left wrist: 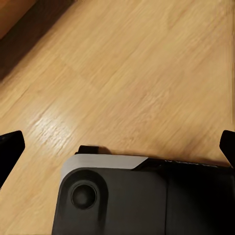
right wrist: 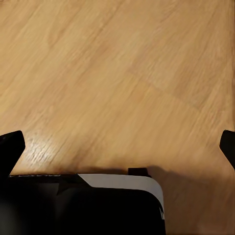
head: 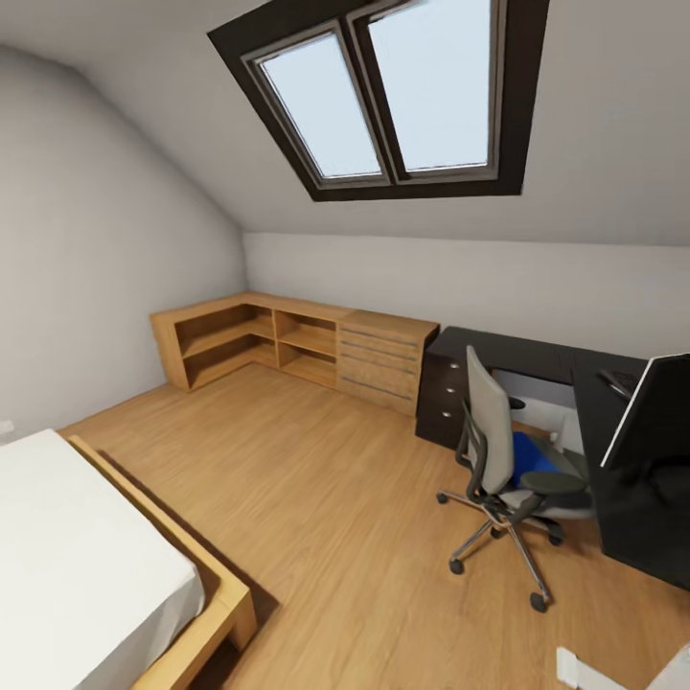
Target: In the bedroom, organize the workspace by keeping the computer under the desk, ensuring the monitor is on the desk, placing the keyboard on the desk next to the monitor, placing the mouse on the desk next to the keyboard, moving the folder from the swivel chair onto the desk next to the mouse, stacking the notebook on top of the folder with the pen on top of the notebook, and positioning the swivel chair next to the desk.
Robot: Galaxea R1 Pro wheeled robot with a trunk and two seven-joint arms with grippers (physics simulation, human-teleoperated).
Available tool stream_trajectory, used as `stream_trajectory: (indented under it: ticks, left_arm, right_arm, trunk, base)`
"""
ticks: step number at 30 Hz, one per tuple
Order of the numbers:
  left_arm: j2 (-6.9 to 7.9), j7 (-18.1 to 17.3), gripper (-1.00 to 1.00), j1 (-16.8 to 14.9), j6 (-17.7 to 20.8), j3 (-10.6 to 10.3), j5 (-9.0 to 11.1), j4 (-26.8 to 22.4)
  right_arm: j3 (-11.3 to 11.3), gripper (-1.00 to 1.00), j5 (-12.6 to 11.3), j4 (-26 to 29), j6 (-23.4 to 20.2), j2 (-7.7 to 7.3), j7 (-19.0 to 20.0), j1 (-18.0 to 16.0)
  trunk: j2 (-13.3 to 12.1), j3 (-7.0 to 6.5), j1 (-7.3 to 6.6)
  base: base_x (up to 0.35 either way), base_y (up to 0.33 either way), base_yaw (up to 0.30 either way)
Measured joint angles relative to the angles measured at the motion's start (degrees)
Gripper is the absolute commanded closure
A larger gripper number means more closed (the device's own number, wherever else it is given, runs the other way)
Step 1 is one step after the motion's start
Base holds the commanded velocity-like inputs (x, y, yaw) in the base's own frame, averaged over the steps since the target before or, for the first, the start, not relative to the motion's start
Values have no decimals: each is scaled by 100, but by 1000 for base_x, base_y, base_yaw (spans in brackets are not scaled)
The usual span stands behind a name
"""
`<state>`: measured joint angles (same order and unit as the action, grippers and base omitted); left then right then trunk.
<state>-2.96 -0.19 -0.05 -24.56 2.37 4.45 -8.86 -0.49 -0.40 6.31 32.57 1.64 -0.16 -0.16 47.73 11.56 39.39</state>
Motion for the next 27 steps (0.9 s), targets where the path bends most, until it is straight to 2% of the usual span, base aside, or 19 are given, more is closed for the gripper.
stream_trajectory:
  ticks: [16, 27]
  left_arm:
    - [0, -2, -100, 1, -8, 4, 0, 0]
    - [0, -4, -100, 0, -9, 6, 1, 0]
  right_arm:
    - [0, -100, 0, 0, 0, -2, 0, 0]
    - [0, -100, 0, 0, -2, 2, 0, 0]
  trunk:
    - [0, 0, -1]
    - [0, 17, -3]
  base:
    - [10, 0, -259]
    - [260, 0, -247]
